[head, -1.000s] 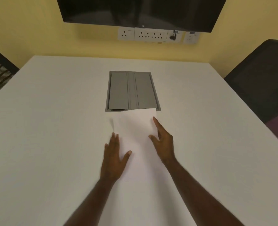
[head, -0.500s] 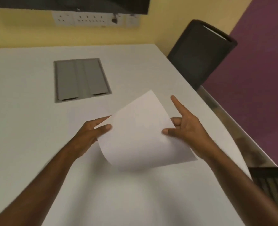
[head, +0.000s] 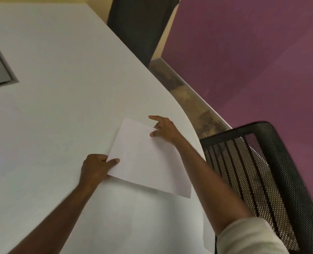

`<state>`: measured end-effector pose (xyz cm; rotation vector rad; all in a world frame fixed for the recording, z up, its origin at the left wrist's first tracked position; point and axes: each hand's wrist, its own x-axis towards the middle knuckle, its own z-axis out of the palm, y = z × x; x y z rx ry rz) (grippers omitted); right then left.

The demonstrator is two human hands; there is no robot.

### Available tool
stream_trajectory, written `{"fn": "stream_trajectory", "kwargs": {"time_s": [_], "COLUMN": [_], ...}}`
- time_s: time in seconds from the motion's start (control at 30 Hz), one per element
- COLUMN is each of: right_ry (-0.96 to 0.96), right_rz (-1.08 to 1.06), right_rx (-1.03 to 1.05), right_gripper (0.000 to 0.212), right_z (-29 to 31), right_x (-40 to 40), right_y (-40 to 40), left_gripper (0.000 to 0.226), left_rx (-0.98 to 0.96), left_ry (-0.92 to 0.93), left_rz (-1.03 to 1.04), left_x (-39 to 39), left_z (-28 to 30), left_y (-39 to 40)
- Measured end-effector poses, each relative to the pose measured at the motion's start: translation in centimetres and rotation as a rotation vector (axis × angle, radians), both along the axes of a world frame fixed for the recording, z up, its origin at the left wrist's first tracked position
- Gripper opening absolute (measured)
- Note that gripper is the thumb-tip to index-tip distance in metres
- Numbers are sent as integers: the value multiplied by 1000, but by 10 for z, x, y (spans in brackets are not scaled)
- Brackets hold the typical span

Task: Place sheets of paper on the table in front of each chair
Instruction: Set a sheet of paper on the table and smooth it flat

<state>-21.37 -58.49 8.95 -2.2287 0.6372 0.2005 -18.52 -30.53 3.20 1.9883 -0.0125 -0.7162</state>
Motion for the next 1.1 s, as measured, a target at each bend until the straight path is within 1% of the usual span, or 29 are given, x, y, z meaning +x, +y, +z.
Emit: {"fn": "stream_trajectory", "kwargs": {"time_s": [0.07,0.17,0.3,0.37,0.43,0.53,0.67,0.73,0.8,0.93,1.1], "right_ry": [29,41,-34,-76,-107,-111,-132,-142,-146,-145,-143], "right_rz": [-12,-57,-167,-188,-173,-157,-177,-177,-173,-174,-165], "right_rx": [-30,-37,-18,-49,-149,-245,-244,-245,-246,-240,-233], "right_gripper": [76,73,65,63,62,66,66,64,62,60,62], "right_z": [-29,-66,-93,-98,-101,-103,-104,-105,-105,-104,-106], "right_x": [-6,-19,-30,-34,-37,-42,-47,-50,-51,-53,-55], "right_y": [-6,-7,-1,1,1,-1,-4,-4,-4,-3,-1], "left_gripper": [41,35,39,44,48,51,56,52,46,50,50], "left_rx": [82,130,202,247,292,367,477,503,527,607,580], "left_ry": [6,21,0,-36,-84,-161,-300,-340,-357,-394,-404], "left_rz": [-32,-46,-105,-126,-150,-196,-275,-302,-330,-402,-419], "left_x": [-8,-18,-26,-28,-29,-31,-31,-30,-28,-28,-35], "left_z": [-14,-28,-38,-40,-42,-43,-45,-46,-46,-45,-43], "left_y": [-10,-19,-26,-27,-28,-28,-29,-28,-26,-23,-20]}}
